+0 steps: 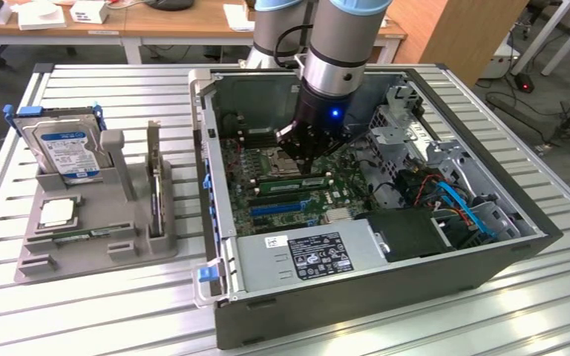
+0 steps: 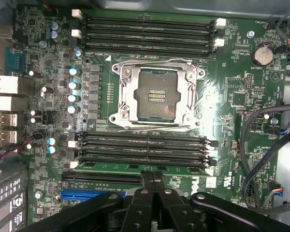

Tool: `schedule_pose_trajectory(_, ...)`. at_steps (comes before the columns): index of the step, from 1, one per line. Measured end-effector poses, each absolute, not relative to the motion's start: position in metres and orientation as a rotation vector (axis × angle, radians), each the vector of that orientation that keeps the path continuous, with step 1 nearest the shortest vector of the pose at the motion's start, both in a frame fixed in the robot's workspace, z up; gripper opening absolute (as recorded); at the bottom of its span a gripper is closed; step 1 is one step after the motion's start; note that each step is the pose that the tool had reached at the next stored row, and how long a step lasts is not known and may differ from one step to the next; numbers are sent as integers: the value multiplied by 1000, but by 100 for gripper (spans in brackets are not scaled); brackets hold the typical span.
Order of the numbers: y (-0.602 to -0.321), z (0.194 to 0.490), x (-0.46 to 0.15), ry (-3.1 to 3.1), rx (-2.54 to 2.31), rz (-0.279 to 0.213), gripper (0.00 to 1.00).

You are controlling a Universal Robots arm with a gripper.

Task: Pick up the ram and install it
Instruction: 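Press down the ram until it locks into place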

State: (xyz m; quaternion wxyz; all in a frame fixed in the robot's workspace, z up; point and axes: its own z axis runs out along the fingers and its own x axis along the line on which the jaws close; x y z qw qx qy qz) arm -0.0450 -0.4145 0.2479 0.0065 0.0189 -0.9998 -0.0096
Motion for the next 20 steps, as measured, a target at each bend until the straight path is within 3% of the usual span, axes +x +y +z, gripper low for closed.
schedule_pose_trajectory(20, -414, 249, -45, -3127, 59, -26, 9)
